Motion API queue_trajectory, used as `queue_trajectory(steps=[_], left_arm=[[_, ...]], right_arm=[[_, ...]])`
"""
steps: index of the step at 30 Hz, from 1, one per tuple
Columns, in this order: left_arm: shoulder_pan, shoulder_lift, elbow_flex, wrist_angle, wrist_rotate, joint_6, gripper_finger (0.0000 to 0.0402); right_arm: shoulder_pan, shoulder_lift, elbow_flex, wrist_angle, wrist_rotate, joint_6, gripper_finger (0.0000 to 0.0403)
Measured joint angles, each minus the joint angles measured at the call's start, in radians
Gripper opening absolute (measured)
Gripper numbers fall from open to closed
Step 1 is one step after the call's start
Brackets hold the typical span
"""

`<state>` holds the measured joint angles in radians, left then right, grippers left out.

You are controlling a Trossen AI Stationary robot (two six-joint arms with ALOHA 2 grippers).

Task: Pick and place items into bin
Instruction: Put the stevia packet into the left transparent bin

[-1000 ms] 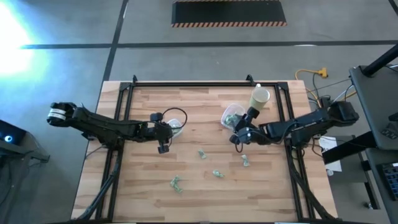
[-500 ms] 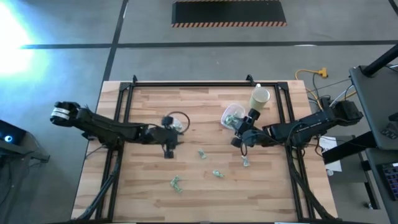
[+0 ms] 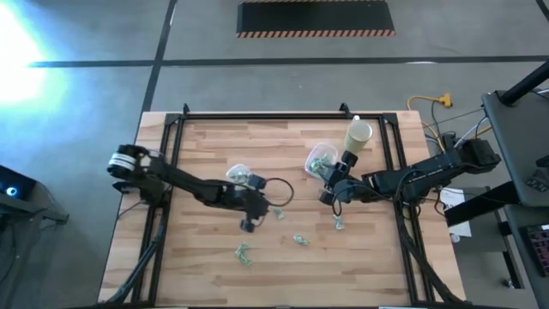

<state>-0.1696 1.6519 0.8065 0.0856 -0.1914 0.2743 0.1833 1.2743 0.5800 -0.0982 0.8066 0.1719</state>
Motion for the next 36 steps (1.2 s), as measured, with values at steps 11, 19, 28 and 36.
queue_trajectory(steps=[11, 19, 28, 36], left_arm=[[0.003, 0.127, 0.105, -0.045, 0.001, 0.022, 0.0099], [0.013, 0.143, 0.110, -0.043, 0.001, 0.028, 0.0099], [0.022, 0.168, 0.113, -0.041, 0.002, 0.027, 0.0099], [0.026, 0.163, 0.113, -0.041, -0.002, 0.027, 0.0099]], right_arm=[[0.000, 0.000, -0.008, -0.001, -0.008, 0.001, 0.0130], [0.000, 0.000, -0.008, 0.000, -0.008, 0.004, 0.0125], [0.000, 0.000, -0.008, 0.001, -0.008, 0.004, 0.0122], [0.000, 0.000, -0.009, 0.002, -0.007, 0.004, 0.0119]])
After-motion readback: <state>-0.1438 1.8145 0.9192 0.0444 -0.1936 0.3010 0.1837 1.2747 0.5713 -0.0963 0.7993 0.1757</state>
